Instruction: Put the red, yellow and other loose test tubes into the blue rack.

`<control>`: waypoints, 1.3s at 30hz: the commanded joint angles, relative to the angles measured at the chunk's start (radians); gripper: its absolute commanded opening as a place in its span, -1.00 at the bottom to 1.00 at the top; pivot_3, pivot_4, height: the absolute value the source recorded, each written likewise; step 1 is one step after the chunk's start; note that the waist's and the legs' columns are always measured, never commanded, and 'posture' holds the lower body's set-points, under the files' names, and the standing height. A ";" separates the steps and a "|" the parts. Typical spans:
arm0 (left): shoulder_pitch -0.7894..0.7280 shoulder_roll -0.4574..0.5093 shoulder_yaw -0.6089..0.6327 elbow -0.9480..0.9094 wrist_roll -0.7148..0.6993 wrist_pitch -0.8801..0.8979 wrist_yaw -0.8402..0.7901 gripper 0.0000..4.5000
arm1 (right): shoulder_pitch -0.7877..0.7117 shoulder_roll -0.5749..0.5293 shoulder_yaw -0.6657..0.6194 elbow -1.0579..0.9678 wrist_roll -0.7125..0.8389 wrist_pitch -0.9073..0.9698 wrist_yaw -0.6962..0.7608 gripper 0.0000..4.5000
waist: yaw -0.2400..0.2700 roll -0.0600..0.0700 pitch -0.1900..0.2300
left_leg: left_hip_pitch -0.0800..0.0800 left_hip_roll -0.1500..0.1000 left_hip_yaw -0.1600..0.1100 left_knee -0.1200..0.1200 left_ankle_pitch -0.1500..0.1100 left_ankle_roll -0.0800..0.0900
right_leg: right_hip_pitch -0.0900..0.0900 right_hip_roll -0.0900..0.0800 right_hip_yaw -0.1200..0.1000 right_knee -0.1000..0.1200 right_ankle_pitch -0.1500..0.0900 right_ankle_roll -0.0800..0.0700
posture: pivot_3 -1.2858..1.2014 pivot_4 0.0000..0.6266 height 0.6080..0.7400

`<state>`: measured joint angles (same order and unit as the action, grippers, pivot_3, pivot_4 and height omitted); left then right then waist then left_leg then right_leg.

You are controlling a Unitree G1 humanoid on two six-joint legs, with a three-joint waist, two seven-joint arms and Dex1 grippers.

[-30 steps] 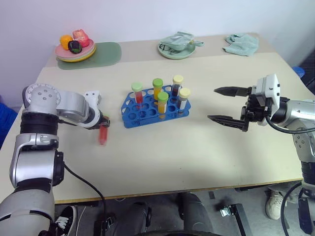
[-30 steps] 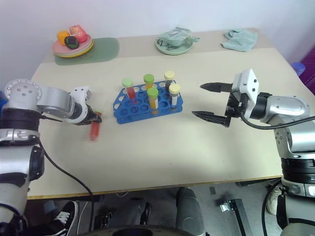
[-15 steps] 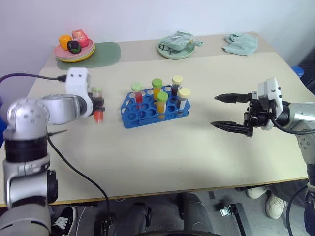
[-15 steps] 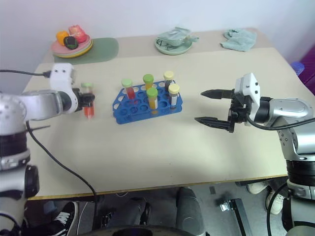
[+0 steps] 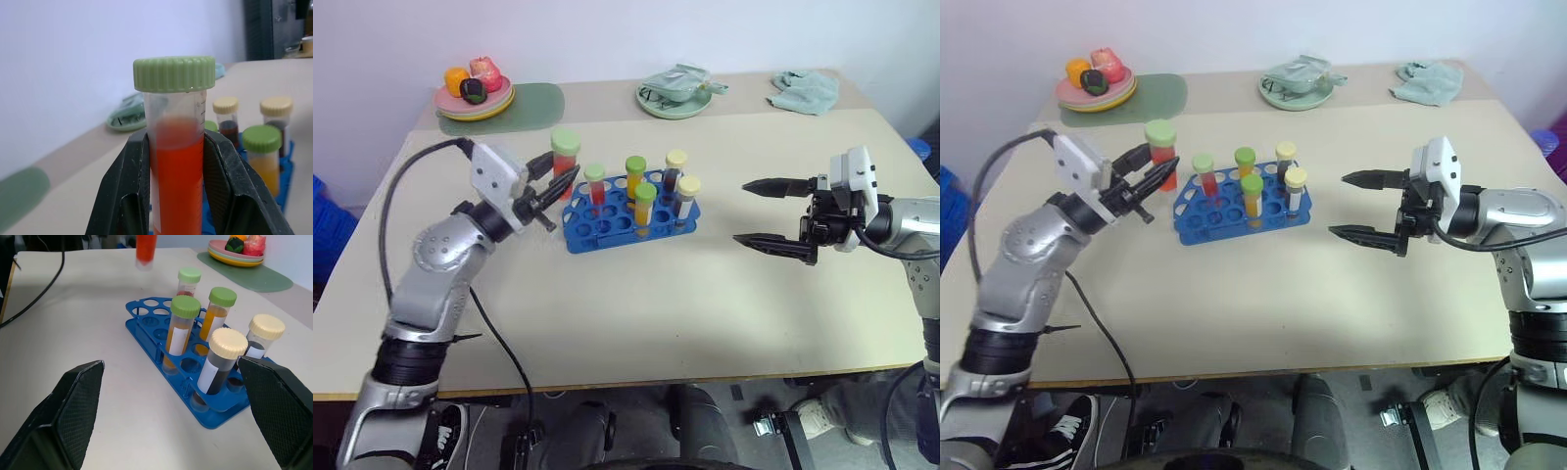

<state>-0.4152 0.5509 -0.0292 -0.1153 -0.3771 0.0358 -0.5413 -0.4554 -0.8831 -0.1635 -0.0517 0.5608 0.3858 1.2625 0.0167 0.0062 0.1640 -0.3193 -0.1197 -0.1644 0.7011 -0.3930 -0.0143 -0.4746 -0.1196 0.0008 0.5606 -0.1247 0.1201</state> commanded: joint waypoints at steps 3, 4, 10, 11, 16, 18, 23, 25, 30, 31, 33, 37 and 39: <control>-0.021 -0.118 -0.037 0.093 0.091 -0.148 -0.027 -0.48 | -0.015 -0.015 -0.027 -0.026 0.004 -0.007 -0.010 1.00 | -0.003 0.000 0.000 | 0.000 0.000 0.000 0.000 0.000 0.000 | 0.000 0.000 0.000 0.000 0.000 0.000 | 0.03 -0.52 1.00; -0.014 -0.133 -0.042 0.104 0.101 -0.165 -0.034 -0.48 | -0.014 -0.017 -0.029 -0.030 0.005 -0.006 -0.013 1.00 | -0.003 0.000 0.000 | 0.000 0.000 0.000 0.000 0.000 0.000 | 0.000 0.000 0.000 0.000 0.000 0.000 | 0.03 -0.52 1.00; 0.015 -0.197 -0.045 0.110 0.121 -0.181 -0.047 -0.48 | 0.004 -0.024 -0.039 -0.049 0.009 -0.001 -0.025 1.00 | -0.003 0.000 0.000 | 0.000 0.001 0.000 0.000 0.000 0.000 | 0.000 0.000 0.000 0.000 0.000 0.000 | 0.03 -0.52 1.00; 0.018 -0.201 -0.046 0.108 0.127 -0.182 -0.047 -0.48 | 0.006 -0.026 -0.041 -0.049 0.008 -0.001 -0.026 1.00 | -0.003 0.000 0.000 | 0.000 0.001 0.000 0.000 0.000 0.000 | 0.000 0.000 0.000 0.000 0.000 0.000 | 0.03 -0.52 1.00; 0.039 -0.215 -0.042 0.110 0.144 -0.186 -0.046 -0.48 | 0.015 -0.030 -0.046 -0.051 0.005 -0.006 -0.030 1.00 | -0.002 0.000 0.000 | 0.000 0.001 0.000 0.000 0.000 0.000 | 0.000 0.000 0.000 0.000 0.000 0.000 | 0.03 -0.52 1.00; 0.045 -0.218 -0.044 0.119 0.159 -0.200 -0.045 -0.48 | 0.018 -0.032 -0.048 -0.056 0.008 -0.004 -0.033 1.00 | -0.002 0.000 0.000 | 0.000 0.001 0.000 0.000 0.000 0.000 | 0.000 0.000 0.000 0.000 0.000 0.000 | 0.03 -0.52 1.00; 0.061 -0.240 -0.052 0.141 0.174 -0.221 -0.048 -0.48 | 0.015 -0.035 -0.049 -0.054 0.009 -0.004 -0.035 1.00 | -0.001 0.000 0.000 | 0.000 0.001 0.000 0.000 0.000 0.000 | 0.000 0.000 0.000 0.000 0.000 0.000 | 0.03 -0.52 1.00; 0.065 -0.246 -0.055 0.156 0.186 -0.231 -0.048 -0.48 | 0.015 -0.037 -0.050 -0.057 0.010 -0.002 -0.035 1.00 | -0.001 0.000 0.000 | 0.000 0.001 0.000 0.000 0.000 0.000 | 0.000 0.000 0.000 0.000 0.000 0.000 | 0.03 -0.52 1.00; 0.051 -0.277 -0.053 0.193 0.183 -0.230 -0.037 -0.48 | 0.016 -0.044 -0.050 -0.058 0.013 0.001 -0.038 1.00 | 0.000 0.000 0.000 | 0.000 0.001 0.000 0.000 0.000 0.000 | 0.000 0.000 0.000 0.000 0.000 0.000 | 0.03 -0.52 1.00; 0.047 -0.279 -0.055 0.198 0.188 -0.232 -0.038 -0.48 | 0.016 -0.045 -0.050 -0.059 0.013 0.000 -0.039 1.00 | 0.000 0.000 0.000 | 0.000 0.001 0.000 0.000 0.000 0.000 | 0.000 0.000 0.000 0.000 0.000 0.000 | 0.03 -0.52 1.00; 0.036 -0.291 -0.050 0.210 0.185 -0.230 -0.033 -0.48 | 0.018 -0.046 -0.050 -0.061 0.014 0.001 -0.042 1.00 | -0.001 0.000 0.000 | 0.001 0.001 0.000 0.000 0.000 0.000 | 0.000 0.000 0.000 0.000 0.000 0.000 | 0.03 -0.52 1.00; 0.017 -0.311 -0.047 0.233 0.182 -0.224 -0.025 -0.48 | 0.024 -0.046 -0.051 -0.065 0.015 -0.001 -0.046 1.00 | 0.001 0.000 0.000 | 0.000 0.001 0.000 0.000 0.000 0.000 | 0.000 0.000 0.000 0.000 0.000 0.000 | 0.03 -0.52 1.00; 0.015 -0.318 -0.045 0.238 0.175 -0.213 -0.022 -0.48 | 0.021 -0.045 -0.050 -0.064 0.013 -0.002 -0.048 1.00 | 0.001 0.000 0.000 | 0.000 0.001 0.000 0.000 0.000 0.000 | 0.000 0.000 0.000 0.000 0.000 0.000 | 0.03 -0.52 1.00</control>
<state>-0.3876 0.2404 -0.0839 0.1332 -0.1970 -0.1803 -0.5660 -0.4305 -0.9139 -0.1742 -0.0789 0.5626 0.3885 1.2190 0.0182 0.0061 0.1637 -0.3189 -0.1190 -0.1642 0.7011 -0.3932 -0.0140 -0.4744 -0.1193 0.0006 0.5607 -0.1246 0.1202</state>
